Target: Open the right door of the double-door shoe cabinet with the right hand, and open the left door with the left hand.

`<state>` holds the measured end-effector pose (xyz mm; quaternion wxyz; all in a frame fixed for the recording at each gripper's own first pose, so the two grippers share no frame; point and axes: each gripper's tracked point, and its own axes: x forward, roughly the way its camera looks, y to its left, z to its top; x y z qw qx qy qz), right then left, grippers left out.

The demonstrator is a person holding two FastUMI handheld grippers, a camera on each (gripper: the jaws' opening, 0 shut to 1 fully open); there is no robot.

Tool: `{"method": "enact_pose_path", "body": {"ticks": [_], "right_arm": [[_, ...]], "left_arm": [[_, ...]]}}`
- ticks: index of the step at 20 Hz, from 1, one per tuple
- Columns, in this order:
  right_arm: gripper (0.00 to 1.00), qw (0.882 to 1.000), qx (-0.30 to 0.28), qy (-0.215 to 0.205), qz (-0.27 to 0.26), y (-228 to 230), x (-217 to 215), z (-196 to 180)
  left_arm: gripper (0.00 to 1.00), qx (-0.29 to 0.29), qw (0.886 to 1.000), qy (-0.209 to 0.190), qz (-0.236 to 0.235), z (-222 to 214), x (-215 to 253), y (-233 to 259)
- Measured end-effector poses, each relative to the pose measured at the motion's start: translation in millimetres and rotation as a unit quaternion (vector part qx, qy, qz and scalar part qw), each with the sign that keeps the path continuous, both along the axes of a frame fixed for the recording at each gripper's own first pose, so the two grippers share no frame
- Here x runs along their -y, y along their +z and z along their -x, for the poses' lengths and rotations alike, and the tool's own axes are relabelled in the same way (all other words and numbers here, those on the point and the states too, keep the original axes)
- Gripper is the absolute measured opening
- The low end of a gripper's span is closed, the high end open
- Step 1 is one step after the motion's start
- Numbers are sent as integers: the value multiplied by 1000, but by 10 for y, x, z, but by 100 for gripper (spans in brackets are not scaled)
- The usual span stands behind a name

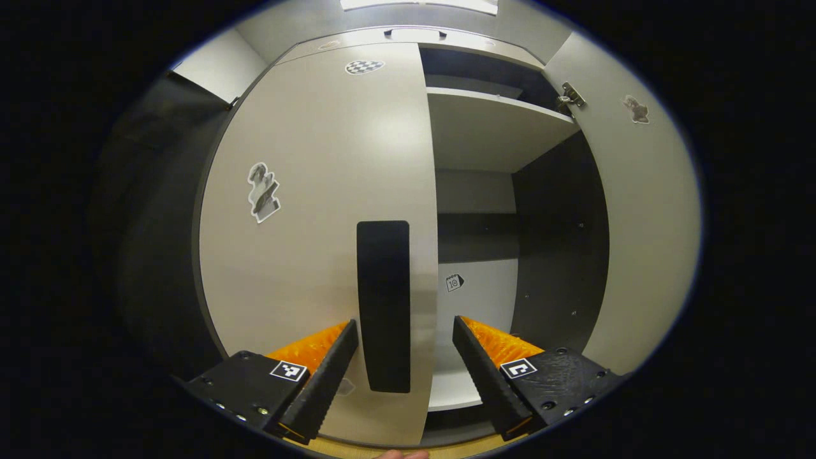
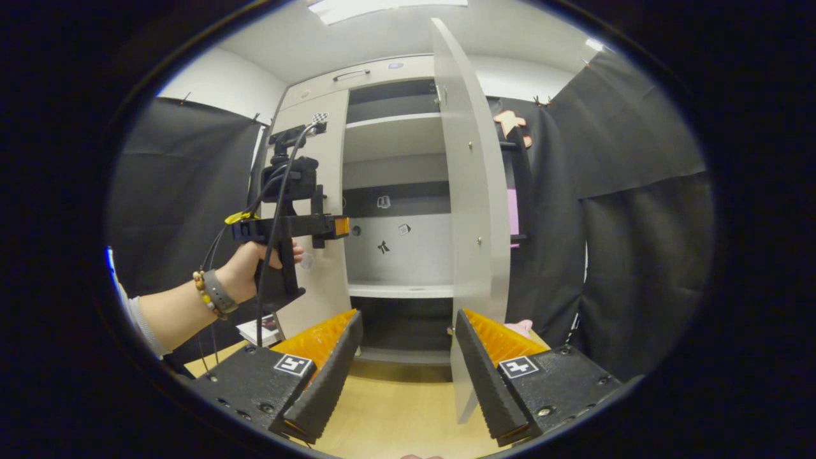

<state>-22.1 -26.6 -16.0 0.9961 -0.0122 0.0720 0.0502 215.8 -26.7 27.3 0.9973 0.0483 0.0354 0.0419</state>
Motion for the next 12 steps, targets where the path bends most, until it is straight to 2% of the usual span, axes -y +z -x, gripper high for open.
{"method": "enact_pose_path", "body": {"ticks": [1, 3, 4, 5, 6, 7, 8, 9, 10, 12], "right_arm": [[92, 1000, 1, 3, 0, -7, -6, 1], [92, 1000, 1, 4, 4, -25, -13, 5], [92, 1000, 1, 5, 4, -34, -12, 0], [92, 1000, -2, 6, 4, -47, -21, -1], [92, 1000, -4, 7, 3, -56, -25, -5], [92, 1000, -7, 7, 1, -86, -20, -4], [92, 1000, -9, 8, -1, -92, -22, -1], [92, 1000, -10, 7, -3, -100, -18, 7], [92, 1000, -11, 6, -4, -101, -13, 11], [92, 1000, -9, 2, -7, -99, 13, 22]], "left_arm": [[94, -2, 1000, -1, -2, 5, -12, 0], [88, -6, 1000, -5, 0, 75, -47, 6], [72, 3, 1000, -11, 8, 37, -65, 23], [71, 2, 999, -18, 30, 125, -76, 23], [29, 6, 999, -20, 34, 45, -71, 18], [29, 7, 1000, -19, 12, 52, -86, 21], [40, 12, 1000, -14, -8, 88, -84, 35], [24, 17, 1000, -11, -19, 65, -95, 29], [13, 19, 1000, -11, -20, 85, -88, 24], [6, 18, 1000, -16, -15, 39, -86, 21]]}}
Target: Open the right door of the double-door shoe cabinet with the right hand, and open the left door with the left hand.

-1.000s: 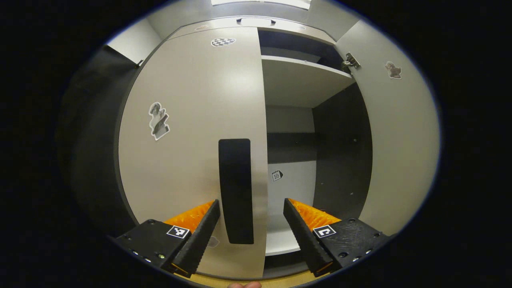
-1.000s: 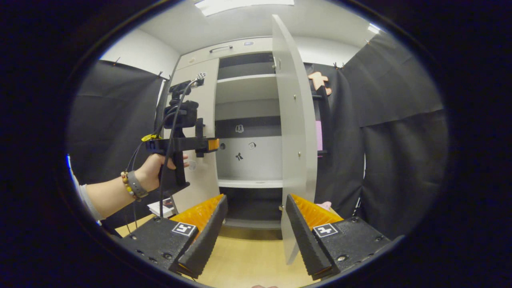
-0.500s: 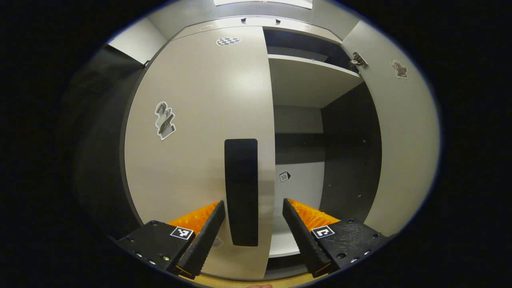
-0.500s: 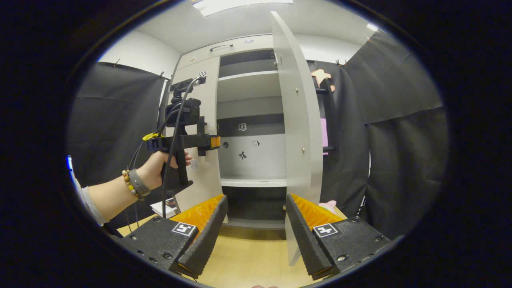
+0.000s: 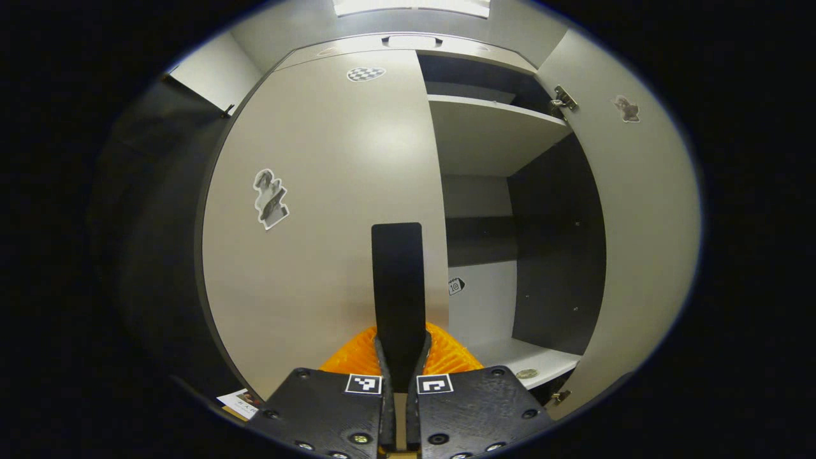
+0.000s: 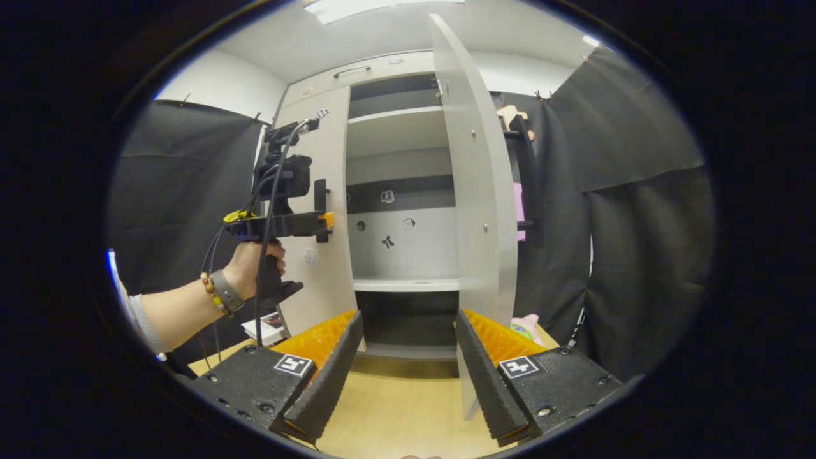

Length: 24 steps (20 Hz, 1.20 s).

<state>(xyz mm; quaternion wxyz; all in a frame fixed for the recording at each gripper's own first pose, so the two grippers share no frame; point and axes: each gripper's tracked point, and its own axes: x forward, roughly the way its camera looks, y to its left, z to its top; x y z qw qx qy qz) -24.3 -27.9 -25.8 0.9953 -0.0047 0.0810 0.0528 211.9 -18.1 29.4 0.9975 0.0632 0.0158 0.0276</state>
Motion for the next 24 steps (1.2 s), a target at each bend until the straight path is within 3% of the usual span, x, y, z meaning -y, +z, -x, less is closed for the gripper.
{"method": "enact_pose_path", "body": {"ticks": [12, 24], "right_arm": [[92, 1000, -4, -16, -8, -55, 50, 89], [92, 1000, -3, -3, -12, -75, -237, 90]], "left_arm": [[6, -8, 1000, -14, 1, 392, -34, 65], [5, 0, 1000, 7, 2, 1055, -533, 182]]}}
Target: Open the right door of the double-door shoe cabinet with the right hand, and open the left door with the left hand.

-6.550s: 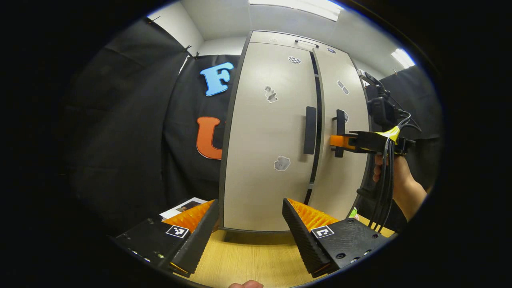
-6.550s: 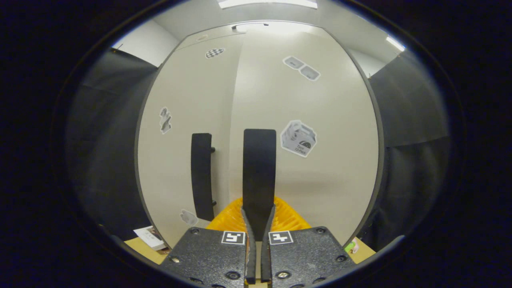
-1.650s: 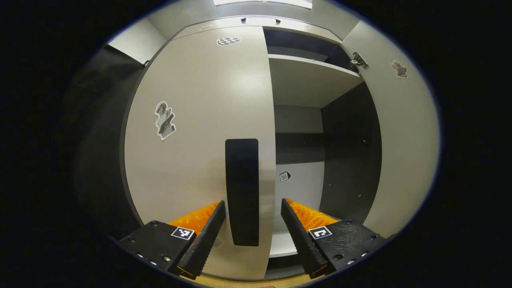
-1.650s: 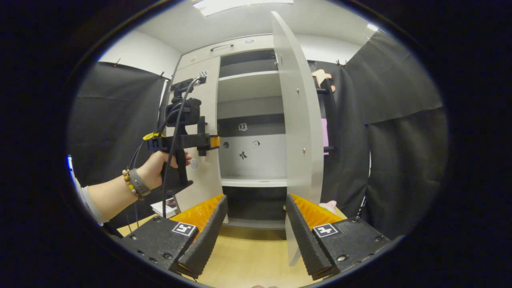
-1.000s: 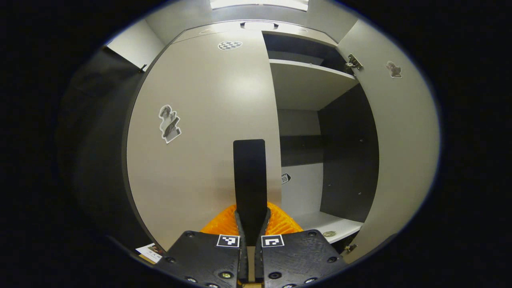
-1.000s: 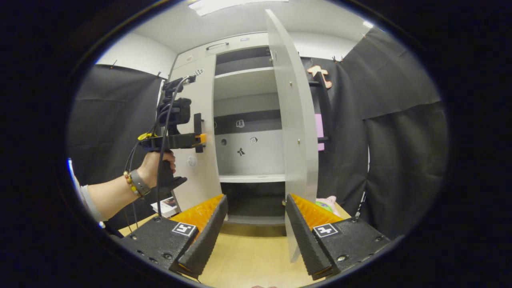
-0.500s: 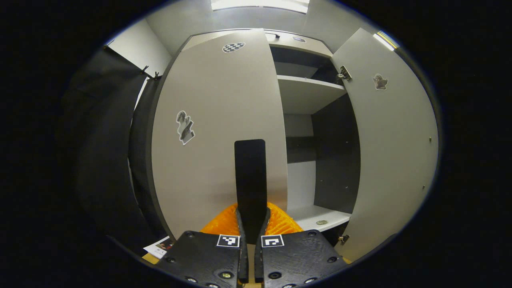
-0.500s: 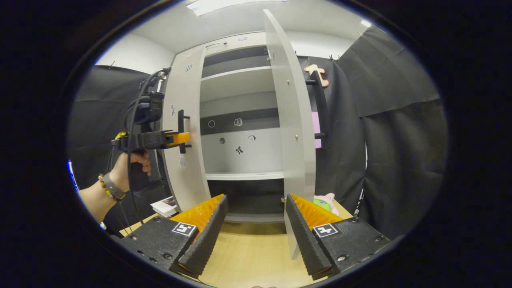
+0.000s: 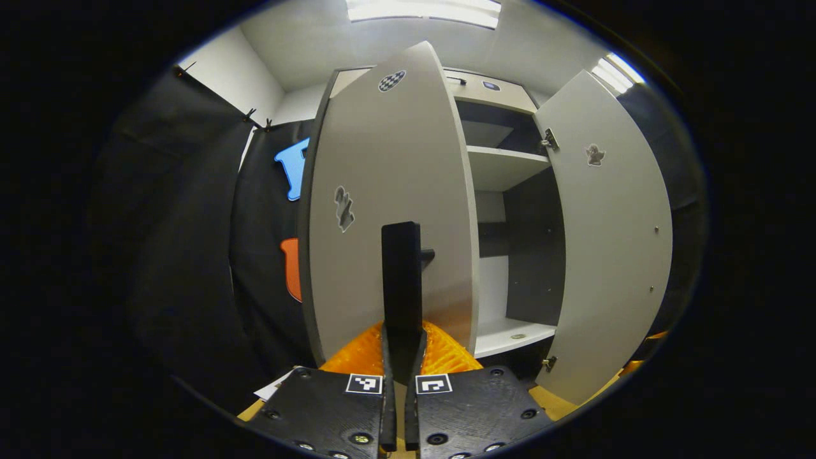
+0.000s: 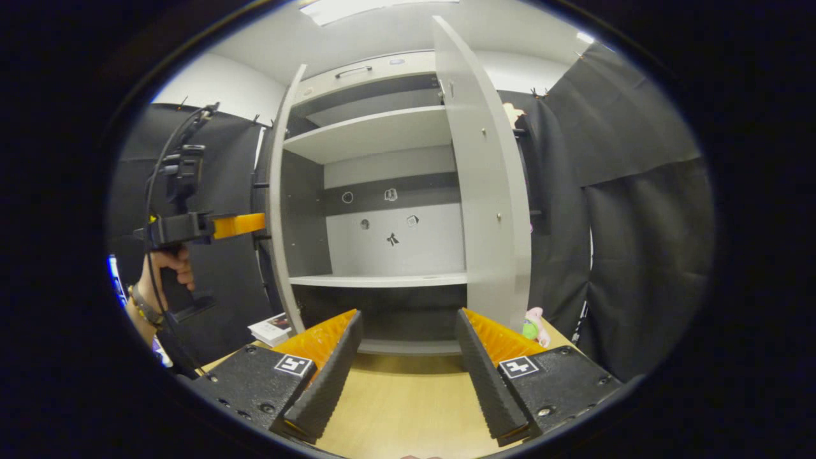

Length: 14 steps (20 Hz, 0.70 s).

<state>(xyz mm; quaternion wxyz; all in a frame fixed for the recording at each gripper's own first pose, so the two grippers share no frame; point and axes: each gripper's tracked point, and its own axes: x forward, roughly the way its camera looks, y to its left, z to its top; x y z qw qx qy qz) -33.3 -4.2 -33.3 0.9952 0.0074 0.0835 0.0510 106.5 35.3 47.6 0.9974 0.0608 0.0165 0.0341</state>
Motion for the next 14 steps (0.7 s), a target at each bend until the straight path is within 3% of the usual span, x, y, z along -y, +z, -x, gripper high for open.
{"method": "enact_pose_path", "body": {"ticks": [11, 12, 13, 14], "right_arm": [[91, 1000, -3, 13, 4, -33, -286, -90], [91, 1000, -6, 13, 5, -58, -292, -91], [91, 1000, -9, 13, 4, -70, -300, -99], [91, 1000, -12, 13, 3, -99, -359, -108]], "left_arm": [[1, -9, 999, 32, -3, 523, -860, 60], [12, -12, 999, 37, -3, 555, -958, 42], [0, -15, 999, 42, 0, 580, -1042, 16], [12, -13, 999, 49, 1, 603, -1156, 19]]}}
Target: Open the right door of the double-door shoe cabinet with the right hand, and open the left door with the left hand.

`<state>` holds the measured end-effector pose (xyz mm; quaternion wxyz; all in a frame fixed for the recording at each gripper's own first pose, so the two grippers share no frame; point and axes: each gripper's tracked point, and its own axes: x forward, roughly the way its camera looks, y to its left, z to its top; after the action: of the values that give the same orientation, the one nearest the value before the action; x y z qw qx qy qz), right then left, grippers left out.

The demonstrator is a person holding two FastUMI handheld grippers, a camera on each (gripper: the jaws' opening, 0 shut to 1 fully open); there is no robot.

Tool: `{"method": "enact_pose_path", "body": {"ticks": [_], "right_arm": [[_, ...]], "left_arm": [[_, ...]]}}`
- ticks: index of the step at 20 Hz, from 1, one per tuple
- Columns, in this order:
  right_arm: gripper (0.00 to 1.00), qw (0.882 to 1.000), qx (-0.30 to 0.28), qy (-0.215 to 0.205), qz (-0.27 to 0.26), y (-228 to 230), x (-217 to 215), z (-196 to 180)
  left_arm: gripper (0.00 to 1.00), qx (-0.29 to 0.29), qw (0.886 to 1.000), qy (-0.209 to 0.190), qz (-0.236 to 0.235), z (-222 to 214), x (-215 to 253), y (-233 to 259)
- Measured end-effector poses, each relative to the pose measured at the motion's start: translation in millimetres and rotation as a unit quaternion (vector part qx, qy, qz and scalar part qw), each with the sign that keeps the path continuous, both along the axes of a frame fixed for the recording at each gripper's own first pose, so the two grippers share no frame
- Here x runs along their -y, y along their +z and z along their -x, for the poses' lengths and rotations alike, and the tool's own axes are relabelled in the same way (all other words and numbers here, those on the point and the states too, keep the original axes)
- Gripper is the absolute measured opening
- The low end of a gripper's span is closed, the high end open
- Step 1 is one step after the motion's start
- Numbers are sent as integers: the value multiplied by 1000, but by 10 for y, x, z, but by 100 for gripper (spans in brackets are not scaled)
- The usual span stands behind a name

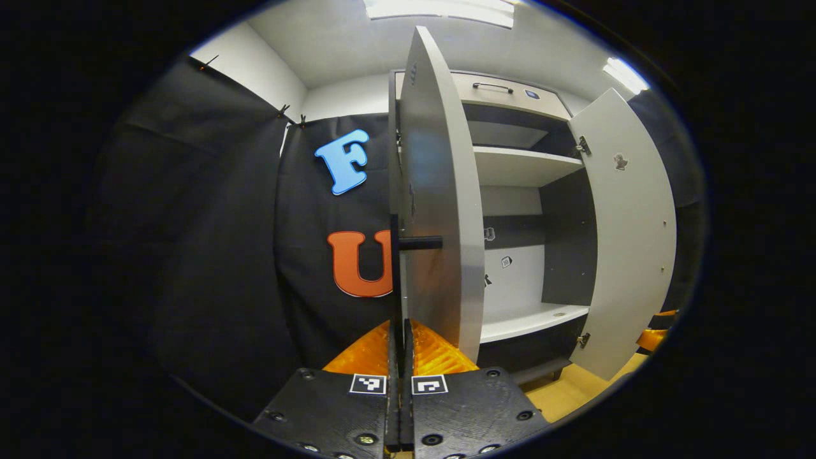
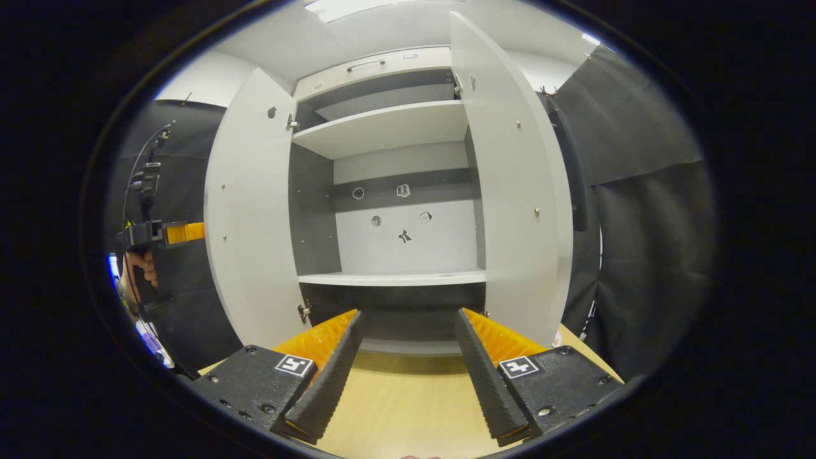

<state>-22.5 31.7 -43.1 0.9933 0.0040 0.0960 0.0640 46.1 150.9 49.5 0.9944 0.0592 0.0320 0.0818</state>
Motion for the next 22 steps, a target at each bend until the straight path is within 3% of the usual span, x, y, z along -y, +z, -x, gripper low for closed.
{"method": "enact_pose_path", "body": {"ticks": [1, 4, 9, 13, 15, 17, 19, 21, 22], "right_arm": [[91, 1000, -2, 0, -1, -13, -9, -10], [91, 1000, 0, 2, 5, 2, -43, -33], [91, 1000, 7, -4, 8, 43, -63, -6], [91, 1000, 3, -11, 11, 40, -23, -76], [91, 1000, -1, -14, 13, 23, 8, -101], [91, 1000, -5, -14, 14, 0, -3, -147], [91, 1000, -6, -12, 14, 19, -33, -191], [92, 1000, 1, -16, 15, 72, -16, -174], [94, 1000, 6, -21, 17, 127, -2, -183]], "left_arm": [[0, 2, 1000, 7, 2, -1, -121, 3], [0, 6, 999, -22, 34, -22, -221, 7], [0, 8, 1000, -19, 1, 4, -223, 10], [0, -10, 1000, -10, -7, 312, -216, -122], [0, -28, 1000, -12, 2, 557, -86, -276], [0, -38, 997, -48, 42, 653, 276, -375], [0, -47, 992, -89, 76, 582, 744, -509], [0, -32, 992, -94, 77, 353, 999, -566], [11, -27, 991, -99, 80, 235, 1105, -587]]}}
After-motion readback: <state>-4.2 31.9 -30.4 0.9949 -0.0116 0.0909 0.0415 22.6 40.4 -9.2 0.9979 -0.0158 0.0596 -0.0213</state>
